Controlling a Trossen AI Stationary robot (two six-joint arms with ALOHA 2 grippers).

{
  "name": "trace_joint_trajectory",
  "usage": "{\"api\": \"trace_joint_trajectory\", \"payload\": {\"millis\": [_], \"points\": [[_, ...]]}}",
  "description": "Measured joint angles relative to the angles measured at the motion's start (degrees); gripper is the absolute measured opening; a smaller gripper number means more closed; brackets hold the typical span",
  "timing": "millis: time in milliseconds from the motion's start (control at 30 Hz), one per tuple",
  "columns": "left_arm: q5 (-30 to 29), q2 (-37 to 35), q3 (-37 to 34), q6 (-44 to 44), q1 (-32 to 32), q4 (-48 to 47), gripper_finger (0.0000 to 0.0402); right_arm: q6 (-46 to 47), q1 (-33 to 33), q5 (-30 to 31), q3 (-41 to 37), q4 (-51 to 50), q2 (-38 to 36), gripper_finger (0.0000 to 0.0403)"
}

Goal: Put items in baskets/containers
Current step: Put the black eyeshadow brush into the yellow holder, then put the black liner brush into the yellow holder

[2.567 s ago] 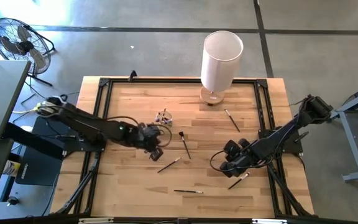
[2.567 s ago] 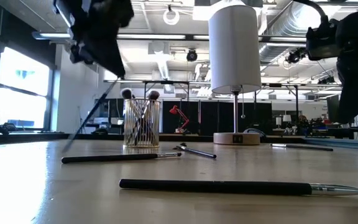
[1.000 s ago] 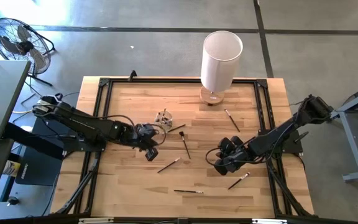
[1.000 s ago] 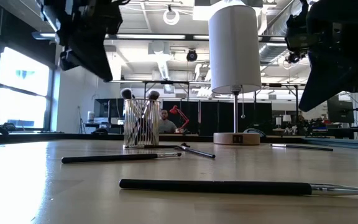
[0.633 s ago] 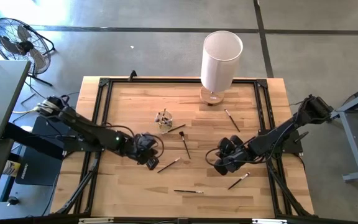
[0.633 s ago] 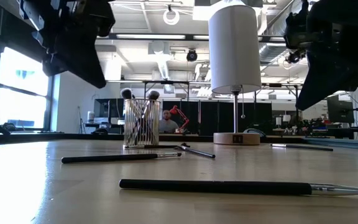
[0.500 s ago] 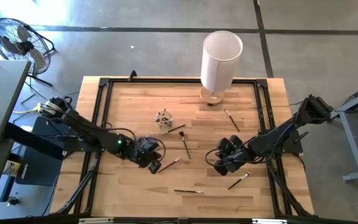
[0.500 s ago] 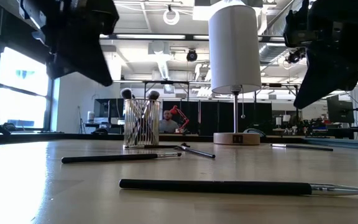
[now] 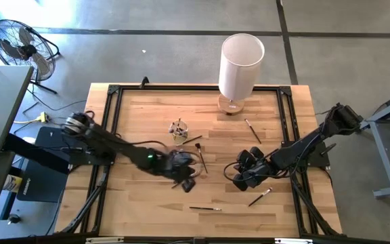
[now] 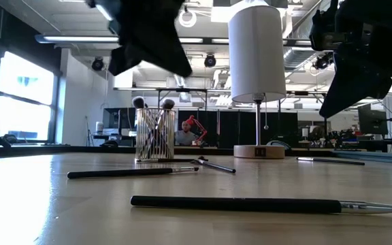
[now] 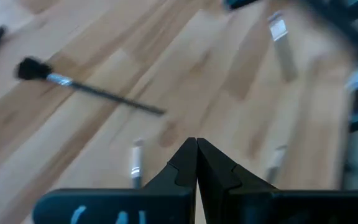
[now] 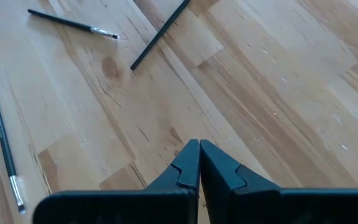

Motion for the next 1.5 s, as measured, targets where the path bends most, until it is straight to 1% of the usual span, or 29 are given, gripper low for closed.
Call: {"api": "trace_joint_trajectory", "payload": {"millis": [100, 167, 233, 367, 533, 633, 900, 1200, 1500], "points": [[1.8, 5.1, 8.6, 0.3, 2.4, -10.8, 0.0001, 0.0, 0.0, 0.0, 0.0, -0.1, 0.0, 0.0007], [3.7, 7.4, 13.0, 1.5, 3.7, -17.5, 0.0004, 0.0, 0.0, -0.3, 0.0, -0.3, 0.0, 0.0007], [7.0, 9.9, 16.2, 4.1, 5.0, -19.6, 0.0011, 0.0, 0.1, -0.5, 0.0, -0.7, 0.0, 0.0007], [12.4, 13.3, 18.7, 6.0, 7.2, -19.8, 0.0038, 0.0, 0.1, -1.7, 0.0, -1.4, 0.0, 0.0007], [15.5, 15.8, 19.1, 6.0, 9.8, -18.9, 0.0078, 0.0, 0.1, -2.8, 0.0, -2.2, 0.0, 0.0007], [15.9, 17.6, 18.9, 6.1, 10.7, -19.1, 0.0091, 0.0, 0.1, -2.9, 0.0, -2.7, 0.0, 0.0007], [17.3, 21.7, 18.9, 7.9, 10.8, -19.4, 0.0094, 0.0, 0.1, -2.8, 0.0, -3.5, 0.0, 0.0007], [18.1, 21.8, 19.0, 7.5, 10.8, -18.8, 0.0094, -1.1, 0.1, -2.9, 0.0, -3.6, 0.0, 0.0007], [16.4, 21.8, 19.0, 6.5, 9.3, -18.9, 0.0094, -1.1, 0.1, -2.9, 0.0, -3.6, 0.0, 0.0007]]}}
